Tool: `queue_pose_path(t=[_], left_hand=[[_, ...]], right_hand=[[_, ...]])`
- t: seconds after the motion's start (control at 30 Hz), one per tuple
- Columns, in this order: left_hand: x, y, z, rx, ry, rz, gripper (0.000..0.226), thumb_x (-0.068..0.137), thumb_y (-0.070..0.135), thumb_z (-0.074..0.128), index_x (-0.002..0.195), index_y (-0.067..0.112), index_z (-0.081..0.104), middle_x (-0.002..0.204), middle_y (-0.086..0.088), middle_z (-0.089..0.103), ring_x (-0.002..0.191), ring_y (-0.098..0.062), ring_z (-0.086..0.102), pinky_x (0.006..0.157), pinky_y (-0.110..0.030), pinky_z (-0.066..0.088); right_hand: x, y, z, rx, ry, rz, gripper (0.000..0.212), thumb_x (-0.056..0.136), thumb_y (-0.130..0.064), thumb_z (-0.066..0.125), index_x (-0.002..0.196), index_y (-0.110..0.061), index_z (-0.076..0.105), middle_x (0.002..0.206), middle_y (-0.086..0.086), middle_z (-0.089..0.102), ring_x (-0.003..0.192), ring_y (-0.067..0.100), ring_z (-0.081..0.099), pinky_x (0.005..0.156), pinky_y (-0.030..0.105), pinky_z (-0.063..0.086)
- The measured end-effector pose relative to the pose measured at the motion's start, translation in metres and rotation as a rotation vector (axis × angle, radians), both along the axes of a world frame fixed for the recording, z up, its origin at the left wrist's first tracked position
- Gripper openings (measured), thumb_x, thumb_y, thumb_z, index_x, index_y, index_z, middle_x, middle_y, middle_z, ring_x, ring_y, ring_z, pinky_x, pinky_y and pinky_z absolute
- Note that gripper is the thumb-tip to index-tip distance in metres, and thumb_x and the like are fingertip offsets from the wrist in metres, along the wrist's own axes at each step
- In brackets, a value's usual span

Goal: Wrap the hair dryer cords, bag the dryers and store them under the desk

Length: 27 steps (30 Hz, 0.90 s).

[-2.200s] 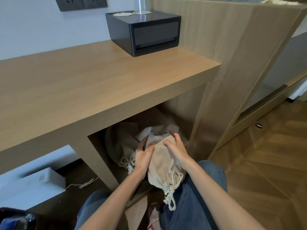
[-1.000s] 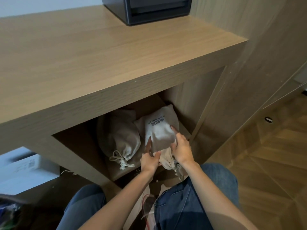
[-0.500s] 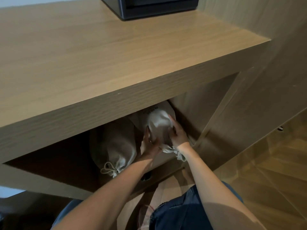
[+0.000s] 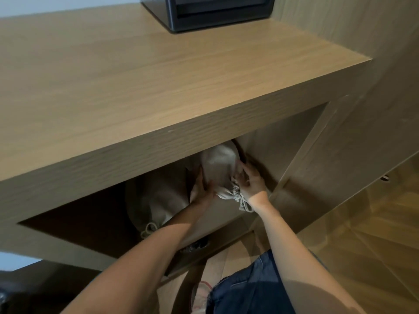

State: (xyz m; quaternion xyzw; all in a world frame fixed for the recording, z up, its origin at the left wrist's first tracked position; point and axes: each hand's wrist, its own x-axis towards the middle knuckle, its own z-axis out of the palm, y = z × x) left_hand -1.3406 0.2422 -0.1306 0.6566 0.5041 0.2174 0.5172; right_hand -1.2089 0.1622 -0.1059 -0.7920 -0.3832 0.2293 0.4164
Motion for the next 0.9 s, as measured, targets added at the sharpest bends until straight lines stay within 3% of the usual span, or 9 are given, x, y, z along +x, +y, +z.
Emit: queue_pose_path(t=[0.1,0.17,0.33,0.4,0.47,0.57,0.63,0.7,0.9], left_hand=[[-0.020,-0.019,0.020,0.213,0.135,-0.106,0.059,0.091,0.014,0.058,0.145,0.016,0.033,0.140,-0.013,0.049,0.128,-0.027,0.048,0.103,-0.026,0.036],[-0.040,-0.034,0.035,0.387,0.168,-0.173,0.051,0.093,0.013,0.054,0.141,0.016,0.040,0.141,-0.011,0.046,0.124,-0.027,0.050,0.096,-0.018,0.035],[-0.107,-0.062,0.045,0.740,0.558,-0.215,0.069,0.082,0.017,0.070,0.142,0.031,0.039,0.150,0.000,0.034,0.132,-0.025,0.032,0.105,-0.045,0.035],[-0.124,-0.063,0.033,0.660,0.625,-0.183,0.073,0.085,0.030,0.065,0.147,0.034,0.025,0.157,-0.003,0.013,0.142,-0.030,0.006,0.112,-0.056,0.012],[-0.132,-0.057,0.022,0.533,0.661,-0.249,0.074,0.092,0.049,0.040,0.144,0.048,-0.012,0.152,0.011,-0.029,0.140,-0.034,-0.019,0.111,-0.058,-0.003],[-0.130,-0.045,0.008,0.456,0.719,-0.376,0.073,0.090,0.058,0.021,0.133,0.046,-0.037,0.146,0.011,-0.040,0.141,-0.034,-0.022,0.116,-0.058,0.003],[-0.123,-0.040,0.009,0.529,0.754,-0.407,0.070,0.093,0.050,0.023,0.143,0.037,-0.025,0.158,-0.003,-0.018,0.145,-0.035,-0.005,0.114,-0.056,0.017],[-0.111,-0.039,0.016,0.587,0.695,-0.351,0.077,0.089,0.038,0.051,0.150,0.022,0.008,0.158,-0.013,0.011,0.144,-0.034,0.016,0.106,-0.057,0.034],[-0.091,-0.042,0.024,0.400,0.733,-0.274,0.074,0.095,0.039,0.046,0.149,0.034,-0.004,0.154,0.006,-0.025,0.144,-0.039,0.002,0.113,-0.053,0.023]], right_hand=[[-0.008,-0.011,0.000,0.010,-0.092,0.087,0.043,0.098,-0.017,0.048,0.140,-0.025,0.043,0.153,0.005,0.030,0.140,0.019,0.030,0.103,0.011,0.020],[-0.016,-0.017,-0.001,-0.024,-0.150,0.178,0.044,0.098,-0.016,0.048,0.140,-0.025,0.042,0.154,0.005,0.028,0.142,0.021,0.025,0.112,0.024,0.023],[-0.034,-0.022,-0.008,-0.225,-0.287,0.338,0.053,0.099,-0.018,0.044,0.147,-0.031,0.027,0.160,0.003,0.002,0.147,0.025,0.003,0.118,0.039,0.017],[-0.036,-0.019,-0.016,-0.329,-0.333,0.372,0.058,0.099,-0.021,0.042,0.149,-0.037,0.017,0.160,-0.003,-0.008,0.146,0.026,-0.008,0.116,0.051,0.015],[-0.036,-0.017,-0.022,-0.405,-0.325,0.377,0.064,0.098,-0.021,0.042,0.149,-0.041,0.010,0.159,-0.007,-0.012,0.146,0.026,-0.013,0.113,0.058,0.016],[-0.035,-0.014,-0.025,-0.444,-0.313,0.377,0.065,0.098,-0.023,0.042,0.149,-0.039,0.004,0.159,-0.007,-0.011,0.145,0.026,-0.015,0.116,0.054,0.011],[-0.034,-0.012,-0.026,-0.455,-0.344,0.387,0.067,0.098,-0.023,0.042,0.150,-0.037,0.001,0.159,-0.006,-0.012,0.145,0.026,-0.015,0.118,0.048,0.008],[-0.032,-0.010,-0.029,-0.455,-0.355,0.386,0.067,0.098,-0.024,0.041,0.150,-0.037,0.000,0.159,-0.006,-0.012,0.145,0.025,-0.014,0.118,0.047,0.009],[-0.033,-0.011,-0.018,-0.400,-0.442,0.393,0.064,0.098,-0.024,0.041,0.151,-0.030,0.006,0.160,0.000,0.001,0.147,0.024,-0.004,0.118,0.033,-0.001]])
